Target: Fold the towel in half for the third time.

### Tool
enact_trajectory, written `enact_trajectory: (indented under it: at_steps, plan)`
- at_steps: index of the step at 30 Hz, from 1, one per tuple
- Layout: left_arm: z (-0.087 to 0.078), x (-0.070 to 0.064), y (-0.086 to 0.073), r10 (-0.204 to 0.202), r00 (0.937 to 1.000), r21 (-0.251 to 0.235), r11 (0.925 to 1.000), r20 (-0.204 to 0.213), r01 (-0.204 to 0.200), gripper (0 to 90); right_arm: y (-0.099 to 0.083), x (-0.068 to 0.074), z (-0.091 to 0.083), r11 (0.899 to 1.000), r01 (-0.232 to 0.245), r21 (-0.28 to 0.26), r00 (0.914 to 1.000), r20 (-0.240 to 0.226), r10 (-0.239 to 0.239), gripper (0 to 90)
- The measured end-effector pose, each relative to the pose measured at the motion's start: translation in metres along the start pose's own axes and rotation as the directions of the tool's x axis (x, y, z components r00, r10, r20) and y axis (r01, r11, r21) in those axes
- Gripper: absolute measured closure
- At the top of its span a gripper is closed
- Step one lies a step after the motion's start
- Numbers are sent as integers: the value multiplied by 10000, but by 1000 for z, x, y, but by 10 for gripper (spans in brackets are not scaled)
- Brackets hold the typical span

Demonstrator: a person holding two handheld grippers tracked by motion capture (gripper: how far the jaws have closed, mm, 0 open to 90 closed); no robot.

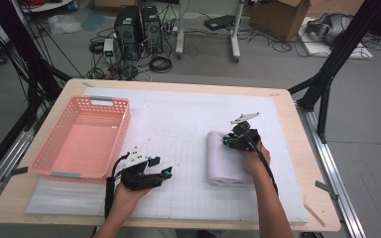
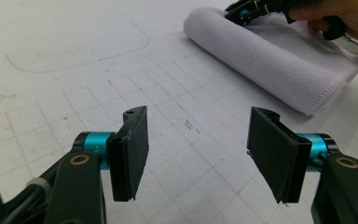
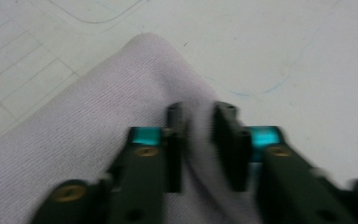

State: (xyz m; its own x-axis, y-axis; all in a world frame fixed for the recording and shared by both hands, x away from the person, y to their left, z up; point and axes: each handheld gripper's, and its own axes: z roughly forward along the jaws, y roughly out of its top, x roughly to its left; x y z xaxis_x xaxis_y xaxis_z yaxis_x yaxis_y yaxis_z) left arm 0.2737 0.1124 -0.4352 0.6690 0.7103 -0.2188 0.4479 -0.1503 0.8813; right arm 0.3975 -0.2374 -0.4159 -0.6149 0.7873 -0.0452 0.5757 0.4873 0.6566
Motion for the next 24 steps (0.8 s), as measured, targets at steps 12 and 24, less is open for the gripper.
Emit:
enact_trajectory:
  at_steps: [12,24]
  plan:
    - [0,0,0,-17,10000,-12,10000,-1,17,387,10,13,0,9905,258,-1350,9941,-1006,-396,825]
    - [-1,0,0,-60,10000,-40,10000,-34,60,387,-4,-10,-39,9777,-384,-2065,9909,1186,639,775]
